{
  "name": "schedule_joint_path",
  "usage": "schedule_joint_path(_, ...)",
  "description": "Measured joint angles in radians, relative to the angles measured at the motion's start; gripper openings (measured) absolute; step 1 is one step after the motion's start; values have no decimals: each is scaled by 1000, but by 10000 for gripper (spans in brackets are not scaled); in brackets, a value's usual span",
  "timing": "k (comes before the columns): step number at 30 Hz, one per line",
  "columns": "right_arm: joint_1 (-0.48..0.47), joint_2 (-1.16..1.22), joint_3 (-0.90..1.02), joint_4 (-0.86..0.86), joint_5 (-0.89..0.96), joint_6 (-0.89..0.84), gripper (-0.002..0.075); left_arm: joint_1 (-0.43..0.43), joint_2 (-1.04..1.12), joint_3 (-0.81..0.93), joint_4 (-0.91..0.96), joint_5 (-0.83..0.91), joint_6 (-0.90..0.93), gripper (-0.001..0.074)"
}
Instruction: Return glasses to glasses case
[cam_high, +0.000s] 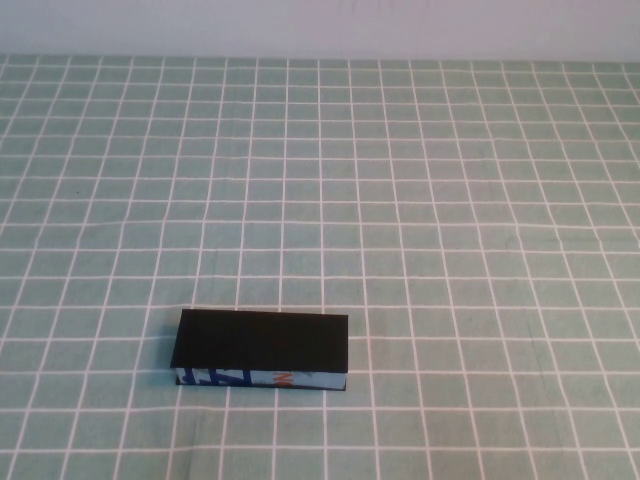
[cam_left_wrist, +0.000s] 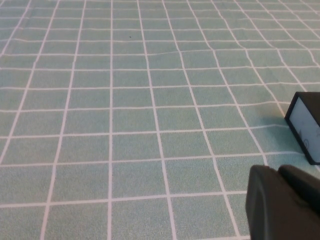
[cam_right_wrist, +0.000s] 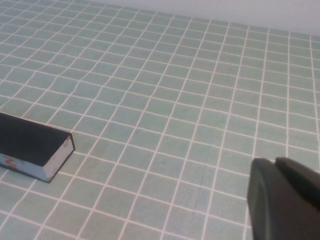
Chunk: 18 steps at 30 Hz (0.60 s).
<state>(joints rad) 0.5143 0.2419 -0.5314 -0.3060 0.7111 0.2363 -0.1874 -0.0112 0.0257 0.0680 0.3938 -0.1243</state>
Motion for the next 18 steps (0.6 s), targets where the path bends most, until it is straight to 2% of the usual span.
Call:
schedule_joint_path(3,-19,-15,0,11,0,0,-13,0,0,0,0,0,0,-1)
schedule_joint_path(6,-93,-48,0,23,-2,0,-13,0,0,0,0,0,0,-1)
schedule_joint_path(9,-222,-87,0,46,-34,0,-13,0,0,0,0,0,0,-1)
schedule_joint_path(14,-442,-119,0,205,-46,0,-13,0,0,0,0,0,0,-1)
schedule_joint_path(18,-523,-117,33,306,-59,-51,-13,0,0,0,0,0,0,-1)
